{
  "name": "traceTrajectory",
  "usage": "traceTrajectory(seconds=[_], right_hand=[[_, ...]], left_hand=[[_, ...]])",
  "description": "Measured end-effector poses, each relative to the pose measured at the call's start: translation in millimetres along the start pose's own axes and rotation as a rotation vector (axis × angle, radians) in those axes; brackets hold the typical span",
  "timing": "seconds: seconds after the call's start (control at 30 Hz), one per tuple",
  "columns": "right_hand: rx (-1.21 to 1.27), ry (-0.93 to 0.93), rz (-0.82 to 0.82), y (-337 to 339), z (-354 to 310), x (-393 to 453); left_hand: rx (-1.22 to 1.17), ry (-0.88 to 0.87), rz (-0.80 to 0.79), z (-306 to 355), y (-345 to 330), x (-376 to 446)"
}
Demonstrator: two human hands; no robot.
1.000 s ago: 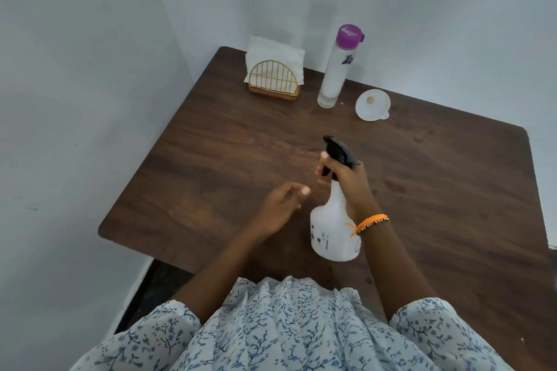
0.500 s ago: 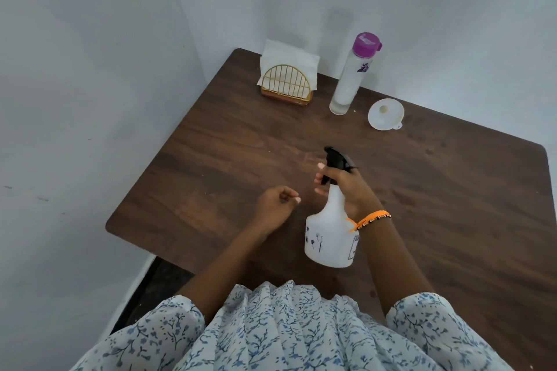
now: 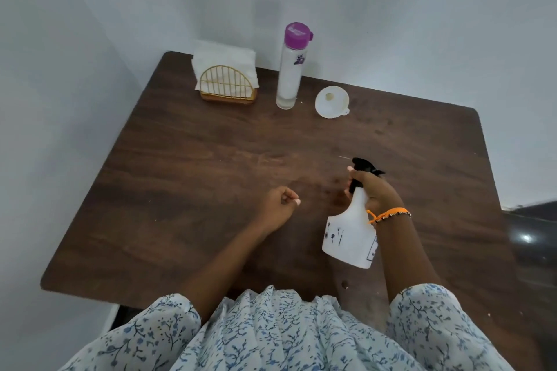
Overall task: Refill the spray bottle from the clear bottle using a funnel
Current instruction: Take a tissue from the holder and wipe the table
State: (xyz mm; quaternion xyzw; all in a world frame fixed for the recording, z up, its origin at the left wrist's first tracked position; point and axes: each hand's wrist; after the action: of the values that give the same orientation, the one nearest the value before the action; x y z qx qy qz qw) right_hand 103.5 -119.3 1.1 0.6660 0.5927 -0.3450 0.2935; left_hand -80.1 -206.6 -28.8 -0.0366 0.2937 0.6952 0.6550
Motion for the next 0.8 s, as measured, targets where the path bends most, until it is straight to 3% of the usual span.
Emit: traceTrajectory(seconds=[0.33, 0.6, 0.8], right_hand=[[0.21, -0.02, -0.019, 19.2, -6.1, -11.8], [0.223, 0.282, -0.004, 28.3, -23.7, -26.1], [0.093, 0.523, 0.083, 32.4, -59.9, -23.7]], left_hand=[[-0.03, 0.011, -0.079, 7.9, -12.3, 15.7], [-0.039, -0.054, -0.168, 28.9, -23.8, 21.1], [-0.067, -0.066, -0.129, 55.6, -18.9, 44.9]])
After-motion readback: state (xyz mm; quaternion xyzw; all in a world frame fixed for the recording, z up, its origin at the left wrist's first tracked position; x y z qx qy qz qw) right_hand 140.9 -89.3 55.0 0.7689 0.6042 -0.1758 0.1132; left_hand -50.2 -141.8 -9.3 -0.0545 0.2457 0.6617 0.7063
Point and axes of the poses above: each hand's wrist, its own x-axis towards the middle knuckle, its own y-axis out of the back of the hand, z = x × y, and after that the axes turned 1 degree about -y, right-handed
